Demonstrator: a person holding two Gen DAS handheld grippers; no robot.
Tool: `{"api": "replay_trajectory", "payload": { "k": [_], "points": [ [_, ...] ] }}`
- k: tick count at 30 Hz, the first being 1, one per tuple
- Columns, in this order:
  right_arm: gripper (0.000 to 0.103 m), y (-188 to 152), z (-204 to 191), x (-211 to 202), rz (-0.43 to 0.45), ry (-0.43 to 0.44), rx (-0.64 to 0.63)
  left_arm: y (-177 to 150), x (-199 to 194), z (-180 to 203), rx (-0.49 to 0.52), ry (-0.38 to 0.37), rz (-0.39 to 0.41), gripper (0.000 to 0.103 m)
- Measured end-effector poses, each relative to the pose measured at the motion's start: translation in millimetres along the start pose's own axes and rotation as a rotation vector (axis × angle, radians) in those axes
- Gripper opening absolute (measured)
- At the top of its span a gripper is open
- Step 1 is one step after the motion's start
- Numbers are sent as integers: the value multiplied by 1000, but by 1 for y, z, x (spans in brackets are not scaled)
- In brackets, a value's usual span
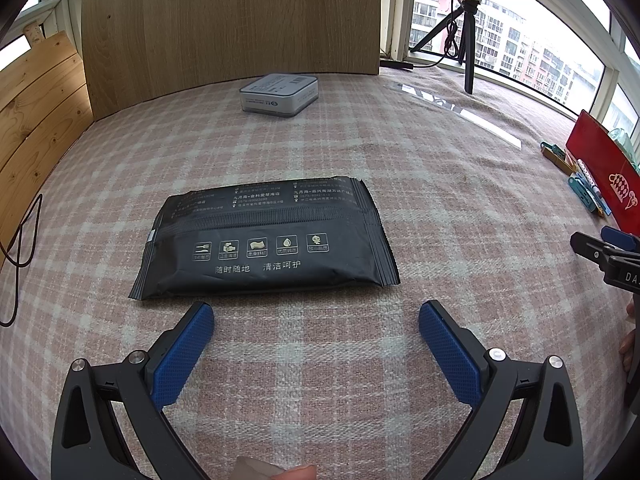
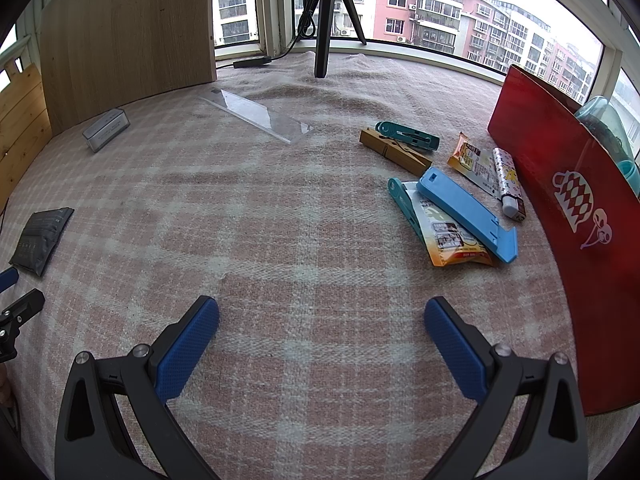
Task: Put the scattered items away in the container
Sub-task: 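Move both grippers toward the clothespins beside the red box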
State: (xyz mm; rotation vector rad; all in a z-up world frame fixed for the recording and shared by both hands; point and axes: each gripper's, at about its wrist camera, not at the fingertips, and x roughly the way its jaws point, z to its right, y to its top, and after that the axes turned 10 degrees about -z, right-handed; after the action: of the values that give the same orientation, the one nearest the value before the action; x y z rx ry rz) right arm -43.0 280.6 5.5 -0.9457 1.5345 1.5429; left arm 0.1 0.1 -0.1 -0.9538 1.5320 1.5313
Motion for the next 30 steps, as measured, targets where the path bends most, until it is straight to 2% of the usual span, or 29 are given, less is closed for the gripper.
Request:
{"api": "replay_trajectory", "payload": {
  "k": [20, 27, 30],
  "points": [
    [103, 3, 1, -1, -32, 0, 0, 0, 0, -1, 1, 0, -4, 103],
    [103, 0, 0, -3, -76, 3, 3, 3, 0, -3, 30, -20, -83, 102],
    [103, -5, 0, -7, -92, 20, -8, 3, -5, -12, 12, -22, -107, 98]
  ]
}}
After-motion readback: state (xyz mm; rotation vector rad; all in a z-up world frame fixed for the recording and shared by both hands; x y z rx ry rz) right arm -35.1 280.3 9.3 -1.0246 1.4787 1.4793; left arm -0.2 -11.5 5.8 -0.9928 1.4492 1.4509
